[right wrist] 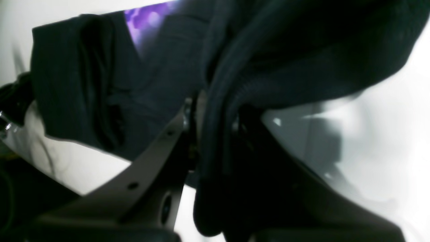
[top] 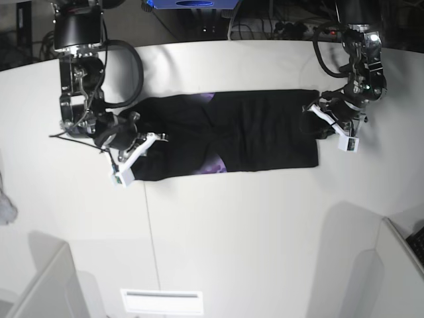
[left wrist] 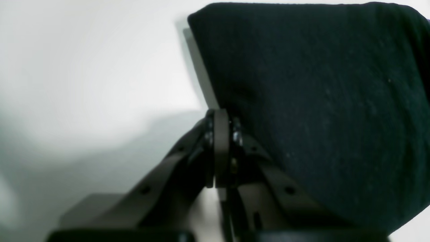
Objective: Fold the T-shirt properly
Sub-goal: 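Fold the strip end with the right gripper over toward the left gripper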
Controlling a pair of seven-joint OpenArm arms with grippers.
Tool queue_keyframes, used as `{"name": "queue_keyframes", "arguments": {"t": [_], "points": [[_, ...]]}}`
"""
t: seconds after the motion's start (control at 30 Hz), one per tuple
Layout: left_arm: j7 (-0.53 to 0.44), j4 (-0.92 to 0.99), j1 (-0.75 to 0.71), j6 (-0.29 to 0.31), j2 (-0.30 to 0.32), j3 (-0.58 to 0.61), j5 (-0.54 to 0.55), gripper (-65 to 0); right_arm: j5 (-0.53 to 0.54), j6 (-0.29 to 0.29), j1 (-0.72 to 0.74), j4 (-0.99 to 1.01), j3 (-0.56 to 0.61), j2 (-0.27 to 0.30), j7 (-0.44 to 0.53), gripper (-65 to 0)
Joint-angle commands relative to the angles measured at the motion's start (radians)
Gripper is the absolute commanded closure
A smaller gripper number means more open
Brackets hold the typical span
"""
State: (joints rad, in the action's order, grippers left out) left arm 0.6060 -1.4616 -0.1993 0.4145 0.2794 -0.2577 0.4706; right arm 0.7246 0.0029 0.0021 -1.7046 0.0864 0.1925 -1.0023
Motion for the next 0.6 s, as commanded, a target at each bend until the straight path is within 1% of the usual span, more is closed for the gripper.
{"name": "queue_keyframes", "arguments": {"t": [0.0, 0.13, 0.23, 0.33, 0.47, 0.5, 0.57], "points": [[0.047, -0.023, -0.009, -0.004, 0.005, 0.004, -0.019, 0.0, 0.023, -0.007, 0.019, -0.033, 0.013, -0.006, 0.015, 0.0], [0.047, -0.078, -0.033, -0.004, 0.007, 0.004, -0.025, 0.0, 0.023, -0.014, 0.005, -0.078, 0.034, -0.063, 0.013, 0.0], [0.047, -0.083, -0.035, -0.004, 0.005, 0.005, -0.025, 0.0, 0.02, -0.014, 0.0, -0.084, 0.036, -0.11, 0.013, 0.0], [0.047, -0.072, -0.029, -0.004, 0.005, 0.005, -0.026, 0.0, 0.02, -0.014, -0.001, -0.085, 0.04, -0.14, 0.012, 0.0], [0.047, -0.072, -0.025, -0.004, 0.005, 0.005, -0.026, 0.0, 0.022, -0.019, -0.001, -0.128, 0.103, -0.156, 0.012, 0.0], [0.047, -0.072, -0.025, -0.004, 0.005, 0.005, -0.026, 0.0, 0.022, -0.03, -0.001, -0.14, 0.122, -0.159, 0.013, 0.0], [0.047, -0.072, -0.025, -0.004, 0.005, 0.005, -0.026, 0.0, 0.022, -0.07, -0.001, -0.159, 0.151, -0.179, 0.013, 0.0]]}}
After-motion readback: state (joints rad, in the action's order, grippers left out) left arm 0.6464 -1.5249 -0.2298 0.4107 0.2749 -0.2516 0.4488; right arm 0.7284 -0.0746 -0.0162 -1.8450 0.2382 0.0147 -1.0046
